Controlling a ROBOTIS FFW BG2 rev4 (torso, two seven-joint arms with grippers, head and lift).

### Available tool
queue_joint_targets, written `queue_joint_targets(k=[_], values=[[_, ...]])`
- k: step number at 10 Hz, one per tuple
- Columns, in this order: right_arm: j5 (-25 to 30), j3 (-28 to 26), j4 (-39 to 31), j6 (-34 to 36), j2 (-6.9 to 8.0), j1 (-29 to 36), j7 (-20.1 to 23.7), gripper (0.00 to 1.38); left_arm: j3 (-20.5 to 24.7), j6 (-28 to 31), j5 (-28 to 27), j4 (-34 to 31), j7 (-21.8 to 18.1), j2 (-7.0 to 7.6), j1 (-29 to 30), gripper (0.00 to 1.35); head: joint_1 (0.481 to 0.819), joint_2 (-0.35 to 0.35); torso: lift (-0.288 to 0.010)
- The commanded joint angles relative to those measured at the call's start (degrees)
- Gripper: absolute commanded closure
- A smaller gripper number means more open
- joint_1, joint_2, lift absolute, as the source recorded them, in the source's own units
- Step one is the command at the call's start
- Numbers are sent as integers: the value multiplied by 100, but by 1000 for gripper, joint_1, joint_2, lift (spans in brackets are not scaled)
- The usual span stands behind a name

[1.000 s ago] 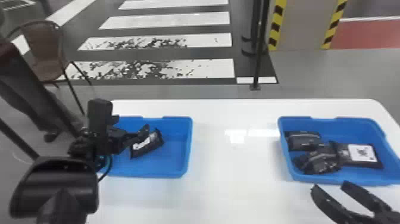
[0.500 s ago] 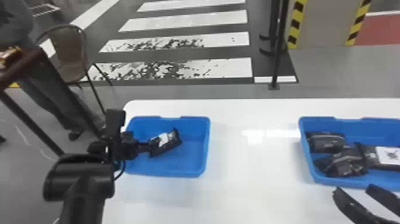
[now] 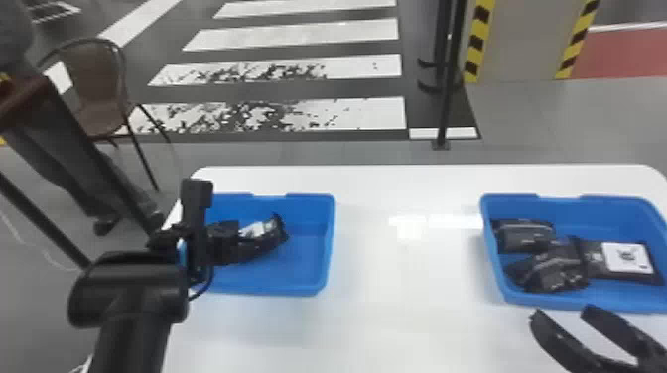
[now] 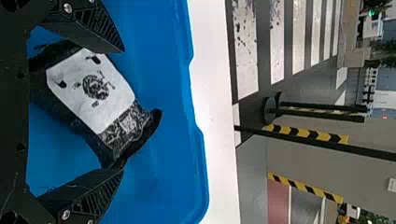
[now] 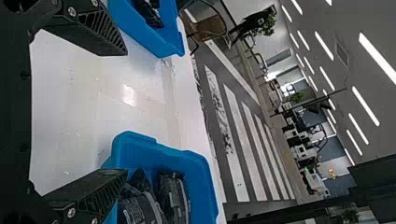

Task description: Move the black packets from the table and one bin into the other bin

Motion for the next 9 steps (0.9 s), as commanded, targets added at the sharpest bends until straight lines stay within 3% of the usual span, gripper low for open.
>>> queue_joint_targets(k=[1, 4, 9], values=[[0, 0, 8, 0, -7, -1, 0, 131, -142, 82, 38, 1, -10, 1, 15, 111, 695, 126, -110], [-11, 57, 36, 0, -16, -43, 9, 131, -142, 12, -442, 100, 104, 19, -27, 111, 695, 116, -110], [-137, 172, 233, 14, -51, -113, 26, 131, -382, -31, -750, 451, 253, 36, -139, 110, 695, 148, -110]])
